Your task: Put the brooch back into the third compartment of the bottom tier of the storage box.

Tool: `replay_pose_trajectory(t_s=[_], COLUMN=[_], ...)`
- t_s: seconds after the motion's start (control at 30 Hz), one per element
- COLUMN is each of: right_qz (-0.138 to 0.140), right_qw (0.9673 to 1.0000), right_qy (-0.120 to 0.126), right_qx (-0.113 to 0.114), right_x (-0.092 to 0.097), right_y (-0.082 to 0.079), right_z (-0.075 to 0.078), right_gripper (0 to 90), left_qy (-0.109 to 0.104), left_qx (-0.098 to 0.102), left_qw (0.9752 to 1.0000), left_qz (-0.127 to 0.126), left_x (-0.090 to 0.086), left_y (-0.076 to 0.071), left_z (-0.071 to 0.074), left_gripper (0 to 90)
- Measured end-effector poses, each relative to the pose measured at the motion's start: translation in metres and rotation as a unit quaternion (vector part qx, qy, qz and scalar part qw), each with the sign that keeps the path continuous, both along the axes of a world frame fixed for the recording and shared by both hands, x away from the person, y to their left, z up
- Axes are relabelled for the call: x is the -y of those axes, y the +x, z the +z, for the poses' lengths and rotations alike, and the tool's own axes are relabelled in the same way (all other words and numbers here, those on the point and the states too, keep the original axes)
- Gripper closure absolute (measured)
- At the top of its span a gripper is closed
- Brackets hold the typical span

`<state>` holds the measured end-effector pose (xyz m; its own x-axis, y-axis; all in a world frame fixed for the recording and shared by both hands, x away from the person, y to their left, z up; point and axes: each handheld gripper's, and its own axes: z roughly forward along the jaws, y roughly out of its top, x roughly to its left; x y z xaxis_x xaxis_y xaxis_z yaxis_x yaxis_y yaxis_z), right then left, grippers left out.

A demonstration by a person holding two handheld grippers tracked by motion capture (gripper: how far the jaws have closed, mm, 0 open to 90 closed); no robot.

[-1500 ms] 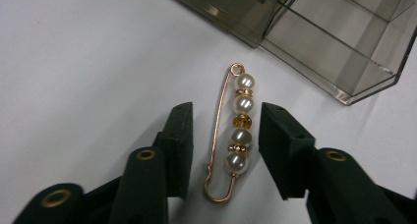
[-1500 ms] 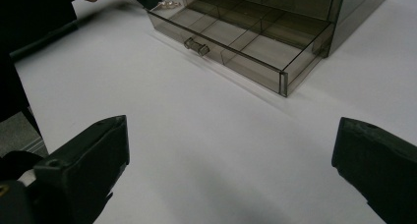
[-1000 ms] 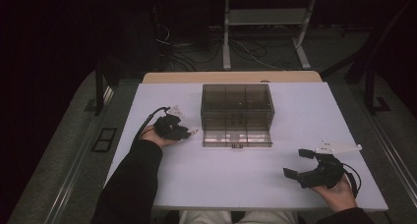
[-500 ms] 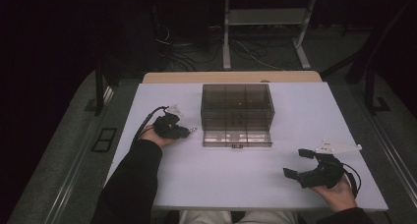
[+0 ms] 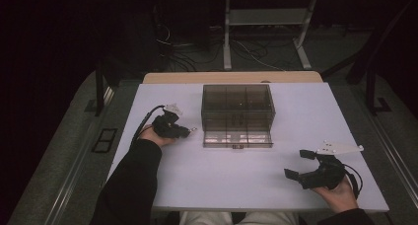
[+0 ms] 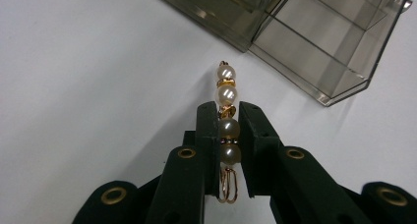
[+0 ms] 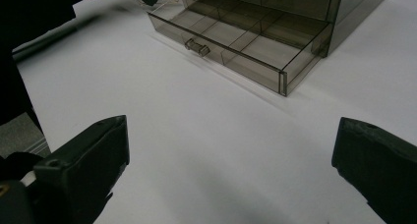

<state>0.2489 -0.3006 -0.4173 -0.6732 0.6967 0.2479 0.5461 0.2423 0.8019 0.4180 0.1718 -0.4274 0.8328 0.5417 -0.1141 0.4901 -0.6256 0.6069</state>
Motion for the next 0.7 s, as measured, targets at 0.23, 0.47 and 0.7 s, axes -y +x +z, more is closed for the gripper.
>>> replay_pose_trajectory(t_s=[0.23,0.47,0.7], right_qz=[0.000,0.000,0.000], right_qw=[1.0000,1.0000,1.0000], right_qy=[0.000,0.001,0.002], right_qx=[0.000,0.000,0.001], right_x=[0.000,0.000,0.000], right_y=[0.000,-0.001,-0.001], right_z=[0.000,0.000,0.000], right_gripper=[0.3,0.4,0.3], left_qy=[-0.011,-0.018,-0.017], left_qx=[0.003,0.004,0.004], left_qw=[0.9999,0.9998,0.9998], left_qz=[0.003,0.000,-0.005], left_x=[-0.003,-0.003,-0.001], left_y=[-0.002,-0.006,-0.013], left_z=[0.010,0.021,0.029], left_gripper=[78.7,78.7,78.7])
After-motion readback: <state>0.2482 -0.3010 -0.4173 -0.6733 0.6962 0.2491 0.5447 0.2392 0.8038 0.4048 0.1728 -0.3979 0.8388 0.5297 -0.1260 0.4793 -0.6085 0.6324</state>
